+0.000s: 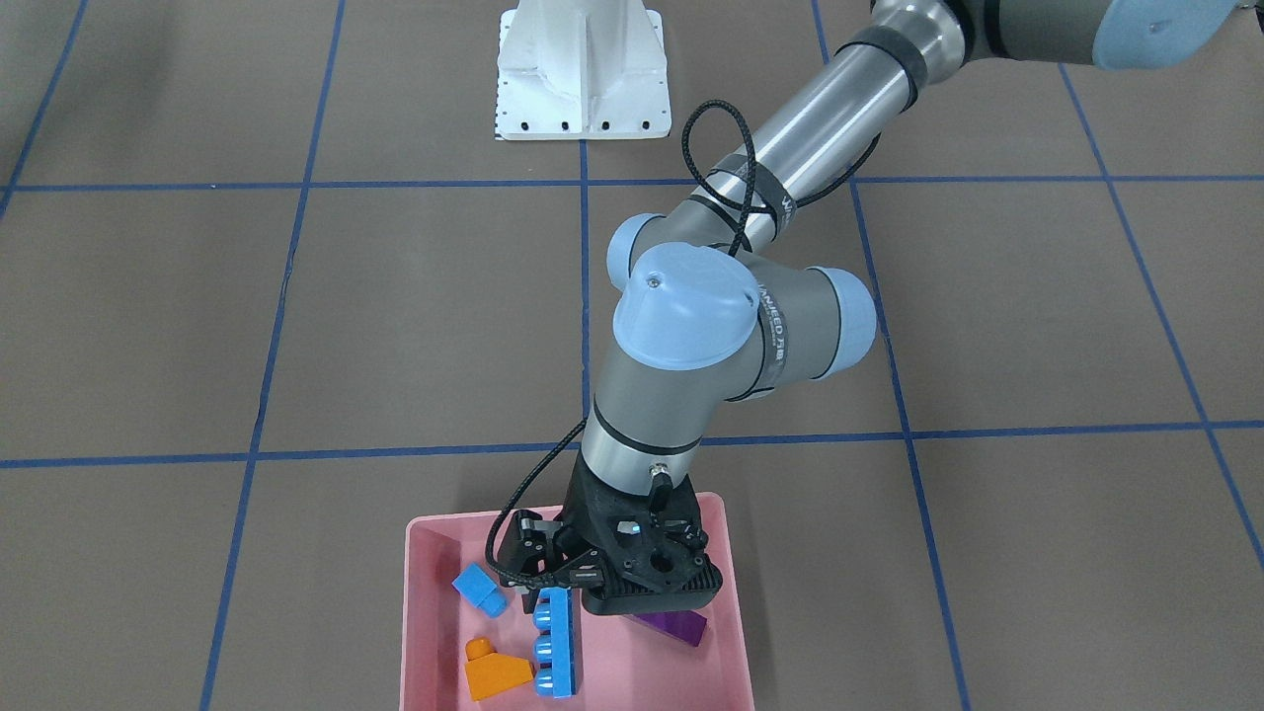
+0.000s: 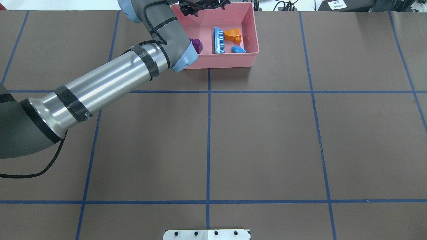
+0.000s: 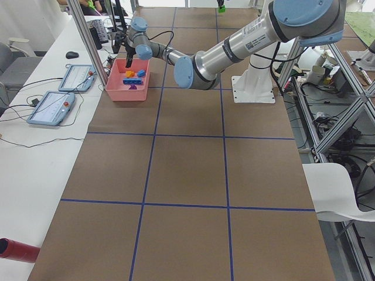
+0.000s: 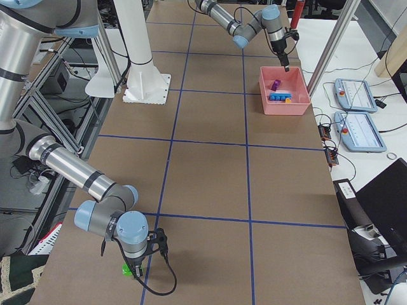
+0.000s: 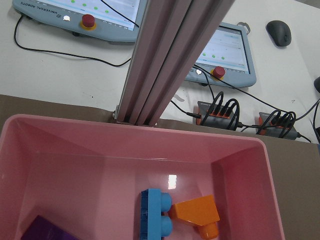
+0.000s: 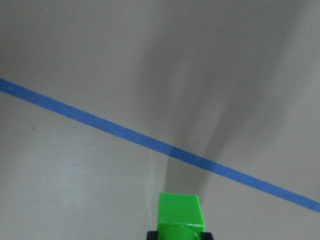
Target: Put all blocks into box
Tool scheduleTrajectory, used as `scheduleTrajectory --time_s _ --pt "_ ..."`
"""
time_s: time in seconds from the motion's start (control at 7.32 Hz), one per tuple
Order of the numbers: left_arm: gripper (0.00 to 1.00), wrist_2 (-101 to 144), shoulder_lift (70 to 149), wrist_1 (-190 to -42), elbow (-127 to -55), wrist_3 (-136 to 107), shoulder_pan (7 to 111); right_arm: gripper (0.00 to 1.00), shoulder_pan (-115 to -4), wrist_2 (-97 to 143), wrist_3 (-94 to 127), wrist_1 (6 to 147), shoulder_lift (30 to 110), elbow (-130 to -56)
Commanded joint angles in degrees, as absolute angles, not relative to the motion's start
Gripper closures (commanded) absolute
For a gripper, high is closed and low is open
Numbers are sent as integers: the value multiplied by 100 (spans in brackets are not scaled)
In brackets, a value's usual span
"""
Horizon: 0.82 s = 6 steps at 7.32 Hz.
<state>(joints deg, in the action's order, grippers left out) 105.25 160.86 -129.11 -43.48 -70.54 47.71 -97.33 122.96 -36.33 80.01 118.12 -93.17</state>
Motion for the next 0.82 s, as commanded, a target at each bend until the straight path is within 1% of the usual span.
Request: scheduleTrajectory --time_s 0.0,0.14,0.27,0.41,0.68 --pt "0 10573 15813 -12180 -4865 -7005 4711 100 -10027 12296 -3639 10393 10556 -10430" --pt "0 10747 15768 -10859 -5678 -6927 4763 100 -10046 12305 -3578 11276 9616 -10433" --pt "0 10758 15576 -9706 -6452 -6412 4772 100 -10037 12331 -3455 11816 8780 -10293" --pt "0 10758 15348 -8929 -7095 -5816 4825 100 -10002 12427 -2915 12056 8067 -10144" --pt "0 10949 14140 -8387 -8509 -5094 5079 100 -9172 12909 -1441 12050 7281 -10116"
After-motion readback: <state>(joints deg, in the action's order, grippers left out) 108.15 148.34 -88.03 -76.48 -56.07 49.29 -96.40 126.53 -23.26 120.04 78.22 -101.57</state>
